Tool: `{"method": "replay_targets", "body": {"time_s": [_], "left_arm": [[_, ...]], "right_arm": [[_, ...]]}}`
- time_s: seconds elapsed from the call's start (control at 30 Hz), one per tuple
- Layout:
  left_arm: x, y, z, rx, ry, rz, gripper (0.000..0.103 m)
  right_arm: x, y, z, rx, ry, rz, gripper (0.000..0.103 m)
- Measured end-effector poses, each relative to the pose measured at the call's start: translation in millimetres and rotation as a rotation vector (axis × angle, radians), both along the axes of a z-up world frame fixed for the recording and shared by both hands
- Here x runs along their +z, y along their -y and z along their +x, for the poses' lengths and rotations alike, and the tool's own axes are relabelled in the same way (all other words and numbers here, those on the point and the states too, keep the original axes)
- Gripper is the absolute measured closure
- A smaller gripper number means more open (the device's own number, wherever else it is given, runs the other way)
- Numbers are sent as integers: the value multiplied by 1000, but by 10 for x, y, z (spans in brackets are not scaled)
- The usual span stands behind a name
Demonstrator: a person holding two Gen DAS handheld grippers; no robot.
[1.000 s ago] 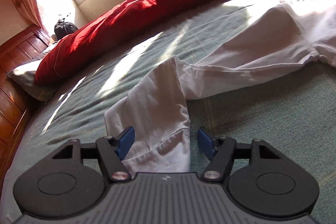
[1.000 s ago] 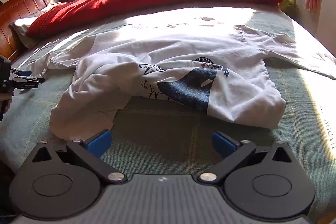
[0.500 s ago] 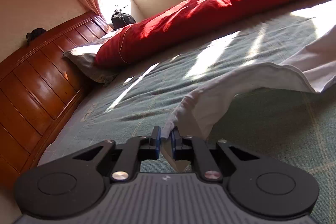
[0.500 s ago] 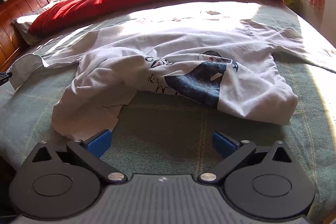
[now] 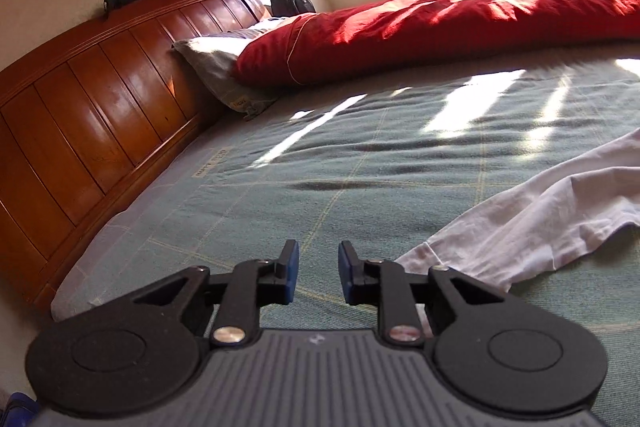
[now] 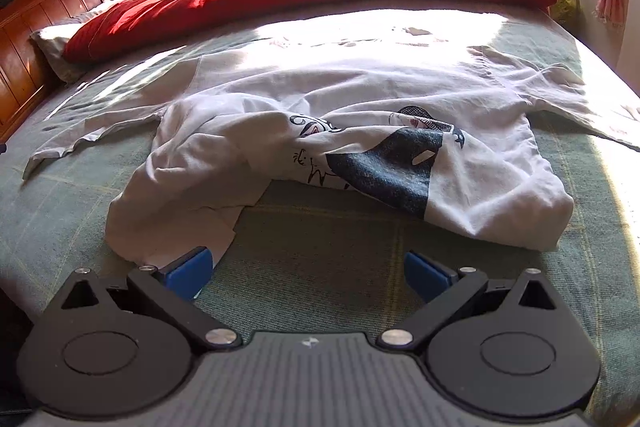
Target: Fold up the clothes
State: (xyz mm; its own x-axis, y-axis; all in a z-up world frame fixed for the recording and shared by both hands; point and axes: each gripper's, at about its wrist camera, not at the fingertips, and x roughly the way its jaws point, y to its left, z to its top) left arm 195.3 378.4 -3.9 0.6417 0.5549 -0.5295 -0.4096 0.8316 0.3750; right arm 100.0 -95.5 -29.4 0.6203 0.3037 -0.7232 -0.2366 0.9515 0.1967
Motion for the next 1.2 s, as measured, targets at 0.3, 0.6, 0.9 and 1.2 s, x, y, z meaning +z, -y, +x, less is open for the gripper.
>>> {"method": "replay_targets", "body": {"time_s": [0.3,0.6,0.9,1.2], "left_arm": [[45,1200,57,-374,-20,-111,50],[58,2539,-187,-746,-41,-218,40],[200,2852,-35,-808,-59,-204,41],[408,2565,820,-733,-27,-290,45]], "right_arm": [[-16,79,-114,-1,3,-15,0],[-171,280,-233,-28,-21,-16,0],[-201,468,-262,-21,-18,63,0],[-80,588,-207,13,19,132,0]]}}
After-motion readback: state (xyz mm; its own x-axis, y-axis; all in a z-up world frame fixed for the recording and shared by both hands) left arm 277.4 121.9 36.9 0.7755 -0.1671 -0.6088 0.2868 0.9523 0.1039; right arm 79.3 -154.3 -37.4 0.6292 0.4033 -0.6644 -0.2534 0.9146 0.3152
